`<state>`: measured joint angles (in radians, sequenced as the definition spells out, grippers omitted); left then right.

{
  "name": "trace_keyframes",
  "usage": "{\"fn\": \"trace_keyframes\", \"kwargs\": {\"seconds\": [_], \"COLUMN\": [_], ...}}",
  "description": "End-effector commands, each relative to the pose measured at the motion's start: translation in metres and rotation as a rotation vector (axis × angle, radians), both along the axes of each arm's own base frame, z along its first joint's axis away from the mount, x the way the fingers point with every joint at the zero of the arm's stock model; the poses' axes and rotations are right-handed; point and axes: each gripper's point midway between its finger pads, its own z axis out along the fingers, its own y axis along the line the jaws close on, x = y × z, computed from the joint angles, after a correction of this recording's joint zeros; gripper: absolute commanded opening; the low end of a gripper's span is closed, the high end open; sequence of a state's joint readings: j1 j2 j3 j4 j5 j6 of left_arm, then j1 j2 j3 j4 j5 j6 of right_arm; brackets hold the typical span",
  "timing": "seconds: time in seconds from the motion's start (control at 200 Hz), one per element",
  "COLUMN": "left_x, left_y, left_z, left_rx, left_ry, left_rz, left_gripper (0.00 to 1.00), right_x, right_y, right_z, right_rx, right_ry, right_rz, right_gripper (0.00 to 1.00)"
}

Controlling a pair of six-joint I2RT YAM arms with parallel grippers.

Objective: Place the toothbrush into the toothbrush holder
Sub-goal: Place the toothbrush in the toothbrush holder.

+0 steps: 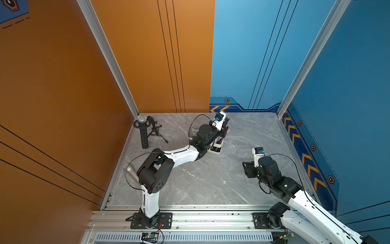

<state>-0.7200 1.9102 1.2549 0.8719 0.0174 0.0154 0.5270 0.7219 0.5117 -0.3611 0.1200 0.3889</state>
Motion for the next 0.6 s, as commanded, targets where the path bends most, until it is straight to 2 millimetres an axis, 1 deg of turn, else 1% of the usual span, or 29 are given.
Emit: {"fn": "trace_keyframes", "kwargs": {"seconds": [0.0,0.14,0.405,0.596], "left_x": [0.002,0.002,0.006,0.008], "left_y": [0.0,-0.001,0.005,0.013], "left_z": [-0.003,-0.016,-0.041,-0.05], "left_rx": [-0.004,0.018,0.038,0.009], "left_ry": [-0.026,-0.02,-0.004,-0.01], "left_rz": [-0.003,0.008,0.052,0.103], "left_gripper": [0.0,0.0,0.0,0.0], "right_x": [-0.007,-0.007,-0.007,-0.006], "right_y": [-0.004,-0.004,-0.004,-0.004], "right_z": [-0.01,-0.011,-0.012,-0.012], "right_rx": [-0.013,0.001,0.004,0.011], "right_ry": [0.031,0.04,0.046,0.047], "right_rz": [0.015,0.017,0.015,0.015], "right_gripper": [0.55,0.55,0.55,0.55]}}
